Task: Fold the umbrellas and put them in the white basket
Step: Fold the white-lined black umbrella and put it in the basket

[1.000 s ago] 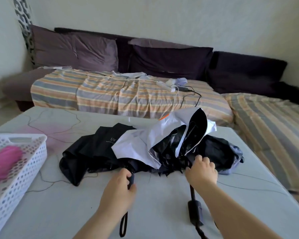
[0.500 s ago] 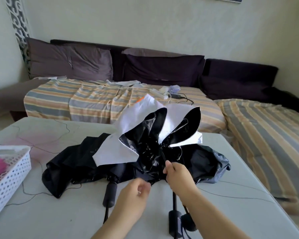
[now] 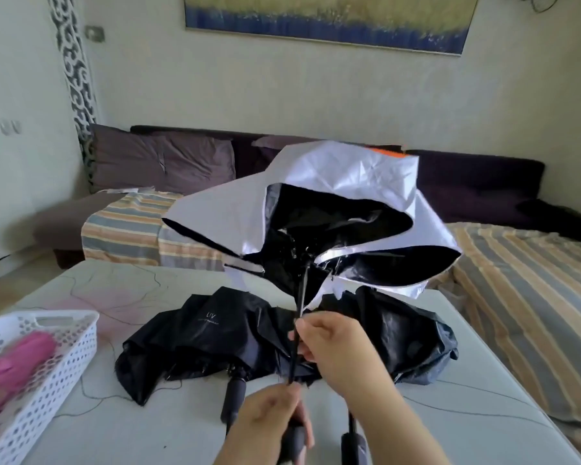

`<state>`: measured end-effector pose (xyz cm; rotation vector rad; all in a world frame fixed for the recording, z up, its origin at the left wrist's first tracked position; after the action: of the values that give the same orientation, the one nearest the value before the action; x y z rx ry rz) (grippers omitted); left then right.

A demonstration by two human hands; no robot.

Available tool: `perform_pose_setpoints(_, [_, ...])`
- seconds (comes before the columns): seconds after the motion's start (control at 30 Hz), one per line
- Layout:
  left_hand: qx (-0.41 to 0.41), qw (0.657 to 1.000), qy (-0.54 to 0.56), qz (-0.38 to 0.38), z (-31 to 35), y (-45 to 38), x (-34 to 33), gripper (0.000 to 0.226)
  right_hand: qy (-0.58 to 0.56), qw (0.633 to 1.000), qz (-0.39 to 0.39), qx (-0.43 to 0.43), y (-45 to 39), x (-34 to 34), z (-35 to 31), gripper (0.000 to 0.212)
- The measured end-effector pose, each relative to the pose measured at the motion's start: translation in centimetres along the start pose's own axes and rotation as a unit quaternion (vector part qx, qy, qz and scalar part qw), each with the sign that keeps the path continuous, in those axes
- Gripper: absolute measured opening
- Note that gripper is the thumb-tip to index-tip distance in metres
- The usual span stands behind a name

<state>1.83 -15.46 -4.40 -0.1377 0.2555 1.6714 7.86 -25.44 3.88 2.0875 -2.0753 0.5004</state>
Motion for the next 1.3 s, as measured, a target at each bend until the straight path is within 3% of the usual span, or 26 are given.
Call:
perform_pose_setpoints(0.07, [-0.023,1.0,0.019,0.005,-0.4,-0.3,1.8,0.058,0.02,0.99,0.131,0.041,0.7,3.6,-0.4,0.015])
perform_pose_setpoints(0.13, [-0.034,0.999,-0.014,-0.011,-0.9,-0.5,2.9,0.053,-0.044,0.954,0.288,0.07,2.3,7.6,-1.0,0.008])
perform_pose_setpoints(0.17, [-0.03,0.999,-0.035,-0.018,-1.2,-0.7,3.5,0.047,-0.076,0.94,0.325,0.074,2.6,8.5,-1.0,0.009])
perform_pose_setpoints(0.27, [-0.023,0.996,-0.083,-0.026,-1.7,-0.9,5.2,0.043,-0.116,0.922,0.344,0.135,2.6,9.4,-1.7,0.049])
perform_pose_setpoints(0.37, [-0.029,0.989,-0.148,-0.012,-1.9,-1.0,6.9,0.035,-0.064,0.919,0.31,0.237,1.9,8.8,-4.7,0.069])
perform_pose_setpoints(0.5, [-0.015,0.978,-0.208,-0.008,-3.4,-1.1,7.8,0.053,0.011,0.937,0.198,0.289,-0.8,5.2,-5.7,0.061])
perform_pose_setpoints(0.6, [-0.001,0.972,-0.235,-0.014,-4.1,-1.3,7.8,0.054,0.013,0.96,0.125,0.252,-2.3,2.4,-4.2,0.037])
perform_pose_setpoints(0.73, [0.015,0.966,-0.257,-0.005,-4.6,-1.9,8.3,0.044,-0.04,0.975,0.159,0.148,-3.8,2.5,-1.3,0.034])
perform_pose_setpoints(0.87, [-0.001,0.957,-0.291,-0.008,-4.3,-2.2,8.4,0.046,-0.079,0.988,0.126,0.044,-5.6,2.4,2.1,0.045])
perform_pose_setpoints(0.97, [-0.01,0.945,-0.327,-0.012,-4.2,-2.0,8.4,0.045,-0.069,0.988,0.136,0.005,-6.0,2.5,3.3,0.039])
perform_pose_setpoints(1.1, [-0.029,0.932,-0.357,-0.048,-4.1,-1.1,7.1,0.044,-0.133,0.984,0.099,-0.069,-6.6,2.0,5.0,0.066])
perform_pose_setpoints(1.13, [-0.032,0.93,-0.363,-0.055,-4.1,-0.9,6.7,0.044,-0.16,0.98,0.076,-0.094,-6.6,1.5,5.5,0.06])
perform_pose_setpoints(1.2, [-0.028,0.929,-0.363,-0.069,-4.3,-0.6,6.0,0.044,-0.191,0.975,0.045,-0.109,-6.6,1.1,6.1,0.014])
perform_pose_setpoints(1.3, [-0.009,0.931,-0.353,-0.096,-4.8,-0.3,4.9,0.045,-0.233,0.965,0.037,-0.11,-6.3,0.5,6.5,0.031])
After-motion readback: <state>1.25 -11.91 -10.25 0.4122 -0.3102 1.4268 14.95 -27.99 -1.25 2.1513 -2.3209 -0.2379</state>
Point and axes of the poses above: each hand's wrist, its own y-axis away from the middle knuckle, its own x-axis out of the back of the hand, z = x × y, the point moved 10 cm from there along -y, towards the middle knuckle, and after that the axes turned 4 degrees about z, right-handed, at the moved point
